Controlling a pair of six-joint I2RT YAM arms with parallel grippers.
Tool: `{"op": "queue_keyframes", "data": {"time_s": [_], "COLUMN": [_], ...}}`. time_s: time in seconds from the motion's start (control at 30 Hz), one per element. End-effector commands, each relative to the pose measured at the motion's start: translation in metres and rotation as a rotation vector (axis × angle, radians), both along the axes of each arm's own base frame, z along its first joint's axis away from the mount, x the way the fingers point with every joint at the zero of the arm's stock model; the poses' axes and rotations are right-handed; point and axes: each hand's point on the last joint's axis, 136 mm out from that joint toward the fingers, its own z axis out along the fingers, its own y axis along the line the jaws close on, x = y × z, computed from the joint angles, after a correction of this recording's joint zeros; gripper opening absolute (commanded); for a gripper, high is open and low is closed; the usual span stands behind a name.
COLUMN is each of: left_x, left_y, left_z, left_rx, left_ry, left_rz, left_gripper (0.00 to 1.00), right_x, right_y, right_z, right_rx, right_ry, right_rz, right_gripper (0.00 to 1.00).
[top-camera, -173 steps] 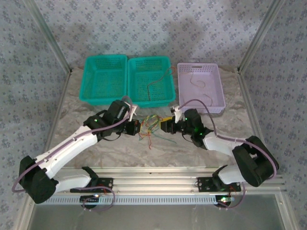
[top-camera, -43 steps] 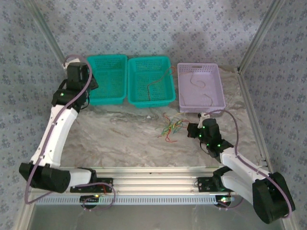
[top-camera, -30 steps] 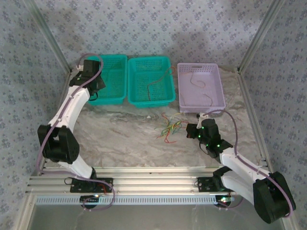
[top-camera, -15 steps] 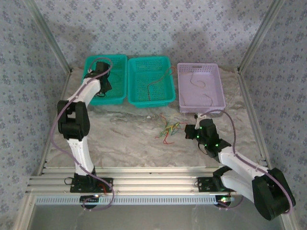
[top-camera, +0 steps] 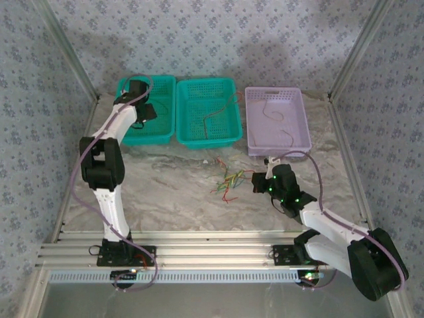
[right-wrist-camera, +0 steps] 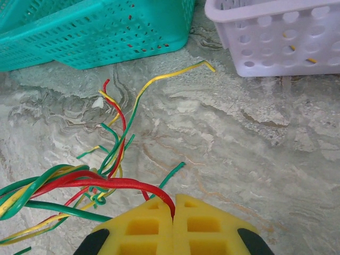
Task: Untangle the cables
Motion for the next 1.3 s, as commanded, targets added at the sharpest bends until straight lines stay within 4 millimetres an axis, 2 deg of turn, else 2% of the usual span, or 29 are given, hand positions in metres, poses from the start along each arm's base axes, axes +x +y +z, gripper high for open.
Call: {"op": "queue_keyframes", "data": {"time_s": [0.0,0.13,0.2,0.57,0.7,0.9,0.97,1.2,1.27], "left_x": [-0.001,-0.009,-0.013,-0.009,-0.017,-0.048,-0.059,-0.113,-0.119], "left_y": [-0.010,-0.015,-0.019,-0.014,-0.025,-0.041,-0.039,-0.045,-0.059], "left_z": [0.060,0.088,0.096,0.088,0.100,0.129,0.133,0.101,0.106], "left_rx": [-0.052,-0.087,-0.097,-0.051,-0.103,-0.140,-0.146,-0.234,-0.263], "left_ry": [-0.138,-0.191,-0.212,-0.124,-0.164,-0.224,-0.246,-0.154,-0.198], "left_rz": [-0.032,-0.035,-0.047,-0.040,-0.063,-0.080,-0.058,0.000,-0.038], "left_gripper": [0.93,0.99,1.00,1.00,1.00,1.00,1.00,1.00,0.99], "right_x": [0.007,0.006,0.006,0.004,0.004,0.003,0.003,0.004,0.005], "right_y": [0.011,0.014,0.014,0.016,0.016,0.020,0.021,0.021,0.021], "right_z": [0.020,0.020,0.020,0.023,0.023,0.024,0.023,0.022,0.023], "right_rx": [0.014,0.011,0.007,0.009,0.008,0.013,0.010,0.006,0.008], "right_ry": [-0.060,-0.059,-0.062,-0.069,-0.075,-0.075,-0.073,-0.071,-0.071], "right_rz": [0.034,0.043,0.044,0.051,0.054,0.065,0.070,0.065,0.062], "right_gripper": [0.00,0.00,0.00,0.00,0.00,0.00,0.00,0.00,0.00]}}
